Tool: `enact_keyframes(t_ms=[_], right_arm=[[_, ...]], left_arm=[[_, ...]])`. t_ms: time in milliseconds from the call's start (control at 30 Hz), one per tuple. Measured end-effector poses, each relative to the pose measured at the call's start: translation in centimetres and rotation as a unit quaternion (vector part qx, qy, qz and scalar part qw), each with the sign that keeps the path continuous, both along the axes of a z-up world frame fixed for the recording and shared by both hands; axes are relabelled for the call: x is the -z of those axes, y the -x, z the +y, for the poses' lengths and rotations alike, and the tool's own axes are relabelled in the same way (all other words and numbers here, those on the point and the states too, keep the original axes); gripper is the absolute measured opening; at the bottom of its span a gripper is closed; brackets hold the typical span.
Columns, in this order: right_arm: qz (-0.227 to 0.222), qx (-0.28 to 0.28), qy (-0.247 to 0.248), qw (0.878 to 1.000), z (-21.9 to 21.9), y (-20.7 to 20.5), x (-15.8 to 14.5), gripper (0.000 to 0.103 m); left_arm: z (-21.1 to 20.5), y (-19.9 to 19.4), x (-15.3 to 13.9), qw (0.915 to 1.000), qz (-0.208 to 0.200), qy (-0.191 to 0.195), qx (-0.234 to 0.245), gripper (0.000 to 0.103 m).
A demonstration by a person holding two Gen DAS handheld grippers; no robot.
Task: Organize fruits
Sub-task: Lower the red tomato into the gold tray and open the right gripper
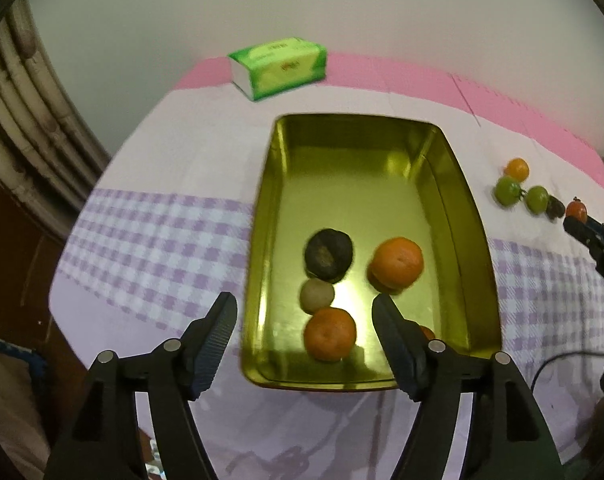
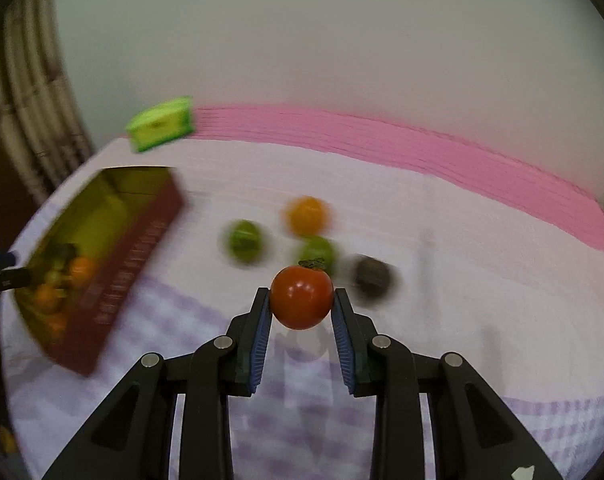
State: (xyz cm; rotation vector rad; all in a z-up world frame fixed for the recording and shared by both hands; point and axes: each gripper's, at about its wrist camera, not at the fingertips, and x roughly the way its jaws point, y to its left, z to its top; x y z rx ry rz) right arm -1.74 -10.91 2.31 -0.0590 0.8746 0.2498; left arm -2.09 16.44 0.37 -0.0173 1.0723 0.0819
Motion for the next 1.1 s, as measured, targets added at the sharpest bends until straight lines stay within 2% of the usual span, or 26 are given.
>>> enact_keyframes(t_ms=[200, 300, 400, 667, 1100], right_arm=[[0.009, -0.1, -0.038, 0.994, 7.6, 0.8, -1.4, 0.028], [0.015, -0.139, -0.033, 0.99, 11.0, 1.1, -1.1, 0.028], [0.022, -0.169, -0.02, 0.985, 13.4, 1.8, -0.5, 0.028], [0.048, -0.198, 0.004, 0.979, 16.6, 1.9, 1.8, 0.028], [0.061, -0.194, 0.009, 0.979, 17.2, 1.6, 3.0, 0.029]], left_arm=[[2.1, 1.3, -0.5, 0.9991, -0.013, -0.004, -0.04, 0.072], [3.3, 1.4, -0.5, 0.9978, -0.014, 0.01, -0.064, 0.073], [3.8, 1.3, -0.3, 0.9968, -0.012, 0.007, -0.079, 0.073], [3.8, 1.3, 0.0, 0.9972, -0.01, 0.003, -0.074, 0.073], [3.5, 1.2, 0.3, 0.9975, -0.001, 0.003, -0.07, 0.073]])
